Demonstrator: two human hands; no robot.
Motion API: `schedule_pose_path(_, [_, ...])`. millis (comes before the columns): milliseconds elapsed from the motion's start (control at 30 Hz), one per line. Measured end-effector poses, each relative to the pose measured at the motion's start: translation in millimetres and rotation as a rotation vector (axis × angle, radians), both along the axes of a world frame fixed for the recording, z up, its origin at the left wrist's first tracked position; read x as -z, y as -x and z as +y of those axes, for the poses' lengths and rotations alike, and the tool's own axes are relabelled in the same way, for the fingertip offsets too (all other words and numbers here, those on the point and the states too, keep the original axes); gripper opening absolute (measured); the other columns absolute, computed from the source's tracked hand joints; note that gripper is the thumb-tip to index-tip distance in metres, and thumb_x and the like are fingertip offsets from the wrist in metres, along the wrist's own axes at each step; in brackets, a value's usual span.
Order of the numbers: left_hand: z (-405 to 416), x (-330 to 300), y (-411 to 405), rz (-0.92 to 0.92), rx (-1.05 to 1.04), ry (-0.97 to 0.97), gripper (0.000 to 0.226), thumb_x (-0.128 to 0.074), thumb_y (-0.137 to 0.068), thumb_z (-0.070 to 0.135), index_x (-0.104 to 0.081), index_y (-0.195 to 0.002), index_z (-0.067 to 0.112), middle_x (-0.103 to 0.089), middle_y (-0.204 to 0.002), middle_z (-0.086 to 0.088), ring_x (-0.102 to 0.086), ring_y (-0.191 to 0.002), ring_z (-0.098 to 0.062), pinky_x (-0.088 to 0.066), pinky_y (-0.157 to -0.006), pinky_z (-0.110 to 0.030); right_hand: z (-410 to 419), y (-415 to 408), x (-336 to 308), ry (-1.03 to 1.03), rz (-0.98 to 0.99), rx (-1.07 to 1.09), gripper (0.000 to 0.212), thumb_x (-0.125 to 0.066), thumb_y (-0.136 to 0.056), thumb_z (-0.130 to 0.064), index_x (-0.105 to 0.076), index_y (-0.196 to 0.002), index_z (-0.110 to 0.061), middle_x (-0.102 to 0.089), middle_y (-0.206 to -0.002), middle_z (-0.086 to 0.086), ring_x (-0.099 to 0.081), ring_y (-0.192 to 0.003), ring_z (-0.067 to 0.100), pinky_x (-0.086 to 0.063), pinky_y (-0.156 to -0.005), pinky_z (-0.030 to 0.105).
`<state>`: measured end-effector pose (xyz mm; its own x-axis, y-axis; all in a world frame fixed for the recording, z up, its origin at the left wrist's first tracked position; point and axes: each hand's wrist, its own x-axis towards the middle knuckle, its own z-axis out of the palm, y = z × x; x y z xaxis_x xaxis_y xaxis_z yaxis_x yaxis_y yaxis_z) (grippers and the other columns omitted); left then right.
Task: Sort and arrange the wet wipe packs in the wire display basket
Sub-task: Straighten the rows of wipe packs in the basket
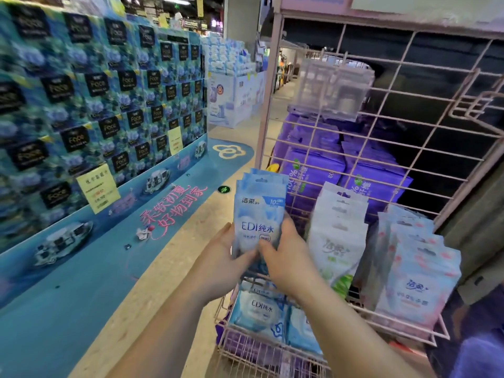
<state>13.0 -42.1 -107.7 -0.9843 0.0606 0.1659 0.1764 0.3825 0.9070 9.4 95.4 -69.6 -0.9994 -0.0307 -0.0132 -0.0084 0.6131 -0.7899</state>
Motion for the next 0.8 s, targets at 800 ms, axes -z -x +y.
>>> schedule_pose_path(800, [-11.5,-18.2,51.7,0.025,0.171,0.154,0.074,-0.086,-0.065,0.03,-0.044,-0.125,0.041,-0.054,-0.114,0.037,-0.049,-0.11,0.019,-0.045,-0.095,-0.019,-12.7,1.6,-1.4,0.281,-0.083,0.168,0.093,-0.051,-0.083,0.0,-0.003,-0.148,-0.047,-0.057,-0.129,-0.013,-0.058,-0.103,0.013,-0.045,-0.08,0.022])
